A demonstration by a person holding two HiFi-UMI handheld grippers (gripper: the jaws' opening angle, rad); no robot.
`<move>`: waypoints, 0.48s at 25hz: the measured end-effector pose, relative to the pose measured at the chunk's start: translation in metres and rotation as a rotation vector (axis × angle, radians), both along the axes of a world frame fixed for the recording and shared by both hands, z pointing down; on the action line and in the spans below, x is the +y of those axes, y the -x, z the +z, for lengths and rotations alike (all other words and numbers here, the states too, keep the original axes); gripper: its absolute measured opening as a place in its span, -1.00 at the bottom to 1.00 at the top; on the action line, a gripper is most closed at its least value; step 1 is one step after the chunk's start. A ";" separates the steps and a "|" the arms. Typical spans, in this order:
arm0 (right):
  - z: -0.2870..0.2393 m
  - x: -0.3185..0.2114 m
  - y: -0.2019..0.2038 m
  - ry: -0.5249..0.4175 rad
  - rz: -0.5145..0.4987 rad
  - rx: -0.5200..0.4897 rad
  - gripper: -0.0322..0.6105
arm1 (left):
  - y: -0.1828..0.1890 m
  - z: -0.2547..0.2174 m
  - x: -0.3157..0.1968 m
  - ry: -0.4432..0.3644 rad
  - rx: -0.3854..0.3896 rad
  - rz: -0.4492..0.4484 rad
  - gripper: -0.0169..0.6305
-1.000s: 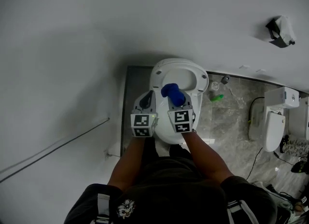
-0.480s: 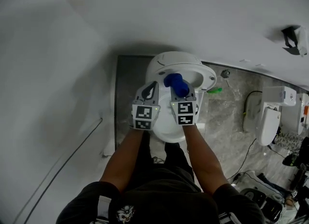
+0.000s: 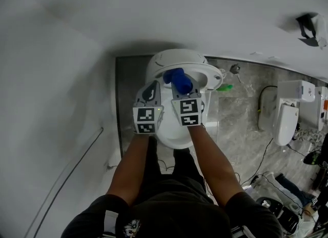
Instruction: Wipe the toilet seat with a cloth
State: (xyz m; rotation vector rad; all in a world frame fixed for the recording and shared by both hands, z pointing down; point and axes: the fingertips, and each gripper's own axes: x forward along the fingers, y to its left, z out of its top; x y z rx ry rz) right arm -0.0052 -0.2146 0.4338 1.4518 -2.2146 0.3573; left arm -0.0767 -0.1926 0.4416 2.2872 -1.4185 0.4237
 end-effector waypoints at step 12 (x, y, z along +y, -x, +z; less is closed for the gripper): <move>-0.010 -0.007 -0.061 -0.026 0.074 -0.014 -0.60 | -0.047 -0.006 0.003 -0.009 -0.002 0.025 -0.92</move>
